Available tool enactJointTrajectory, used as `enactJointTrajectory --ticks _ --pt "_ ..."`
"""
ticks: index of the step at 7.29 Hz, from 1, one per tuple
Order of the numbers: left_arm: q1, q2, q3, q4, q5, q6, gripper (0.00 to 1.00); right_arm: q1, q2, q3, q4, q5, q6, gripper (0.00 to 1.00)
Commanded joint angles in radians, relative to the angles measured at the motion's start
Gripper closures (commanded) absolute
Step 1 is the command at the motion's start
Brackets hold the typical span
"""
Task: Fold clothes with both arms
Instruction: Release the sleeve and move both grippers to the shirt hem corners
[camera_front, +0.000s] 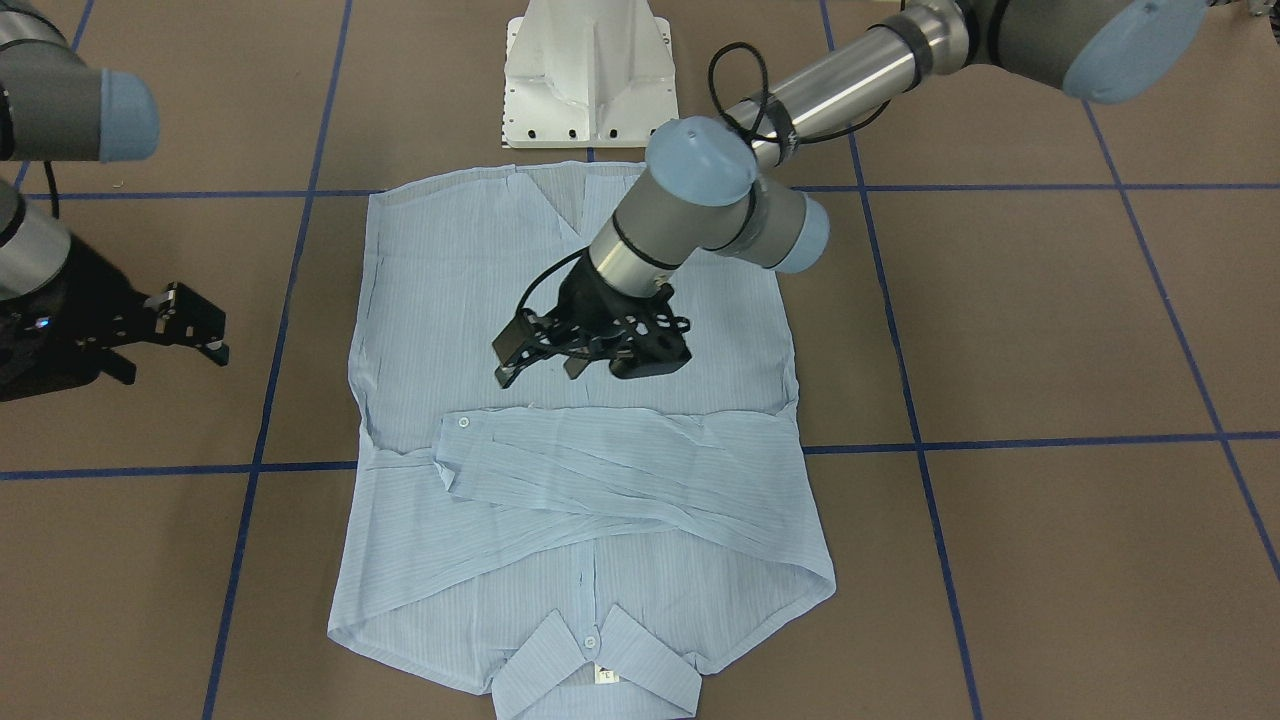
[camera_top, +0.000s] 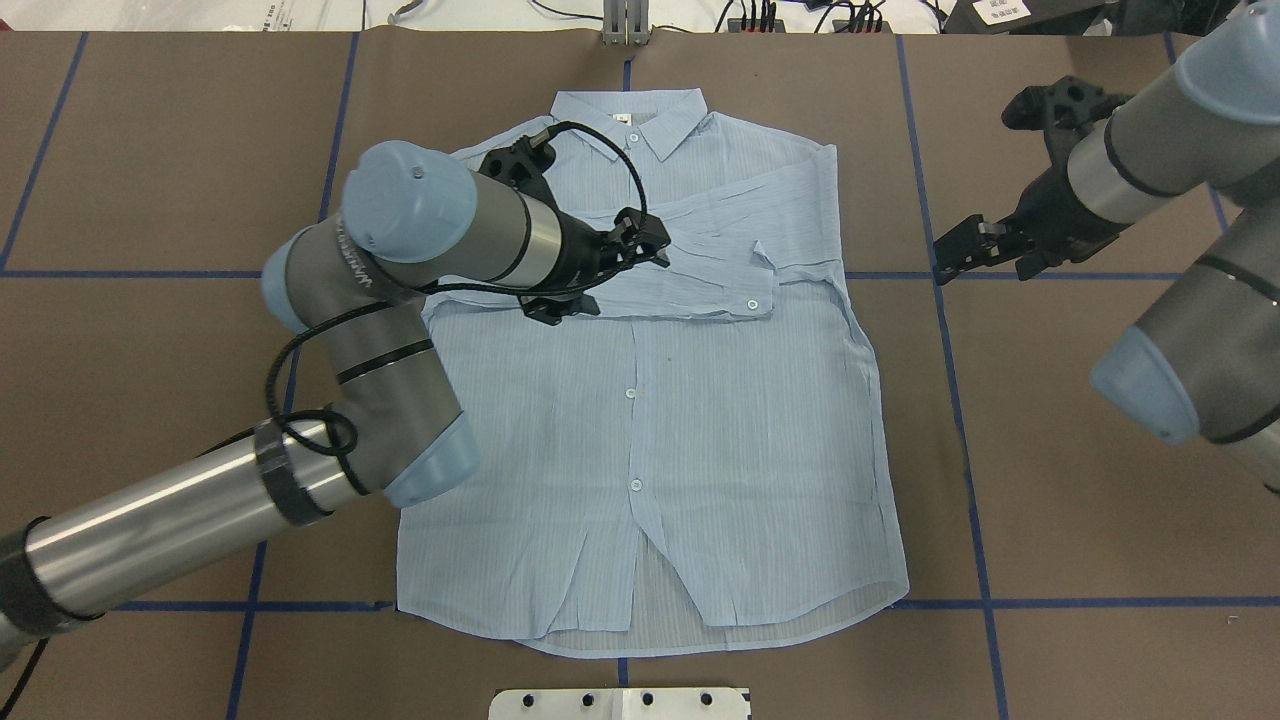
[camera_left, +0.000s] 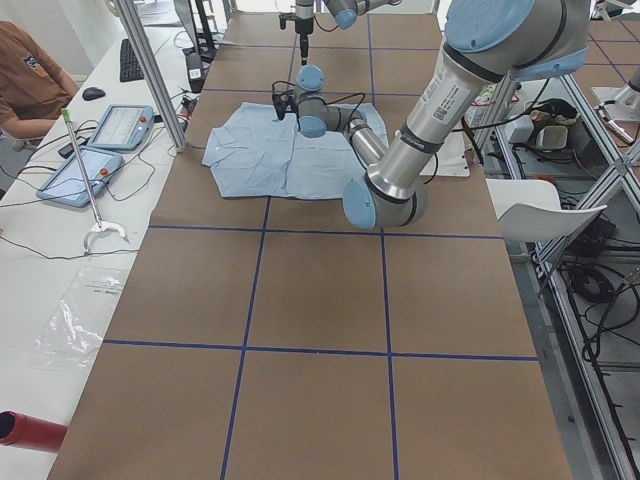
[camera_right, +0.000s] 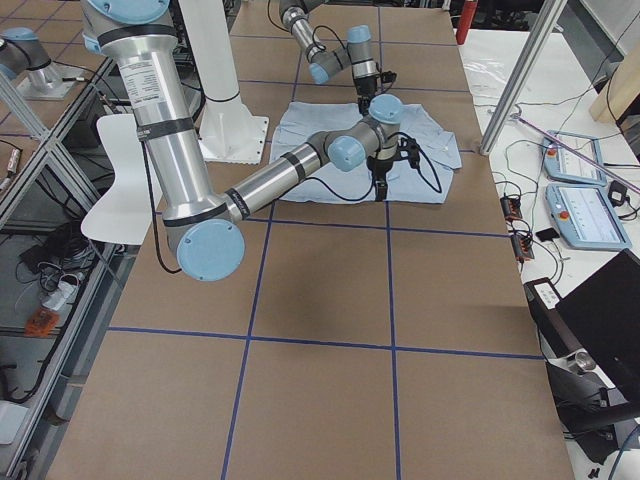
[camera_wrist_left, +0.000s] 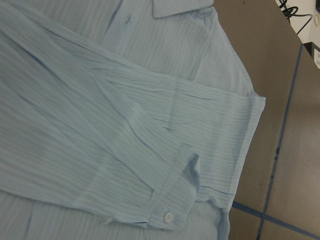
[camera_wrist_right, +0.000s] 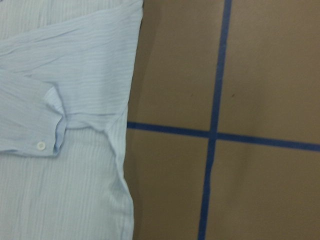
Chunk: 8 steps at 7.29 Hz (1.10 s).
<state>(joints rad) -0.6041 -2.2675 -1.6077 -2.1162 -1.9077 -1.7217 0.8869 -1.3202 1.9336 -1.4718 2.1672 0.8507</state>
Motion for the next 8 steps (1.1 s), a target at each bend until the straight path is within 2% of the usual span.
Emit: enactJointTrajectory --ticks 1,2,3,4,7,8 --pt "0.007 0.129 -0.333 0.296 -0.001 0.089 0.00 -0.234 -0.043 0.109 0.002 -0.158 0.228 0.00" --pt "0.017 0.202 -0.431 0.318 0.001 0.124 0.00 -0.334 -0.066 0.129 0.028 -0.250 0.319 0.00" --pt "0.018 0.260 -0.510 0.353 0.002 0.169 0.00 -0.400 -0.141 0.130 0.116 -0.277 0.387 0.00" --pt "0.018 0.269 -0.535 0.392 0.006 0.178 0.00 -0.461 -0.245 0.131 0.243 -0.343 0.495 0.00" --pt "0.026 0.266 -0.534 0.400 0.009 0.180 0.00 -0.535 -0.278 0.085 0.268 -0.366 0.518 0.02" --pt "0.026 0.264 -0.532 0.398 0.009 0.180 0.00 -0.545 -0.280 0.087 0.266 -0.365 0.518 0.08"
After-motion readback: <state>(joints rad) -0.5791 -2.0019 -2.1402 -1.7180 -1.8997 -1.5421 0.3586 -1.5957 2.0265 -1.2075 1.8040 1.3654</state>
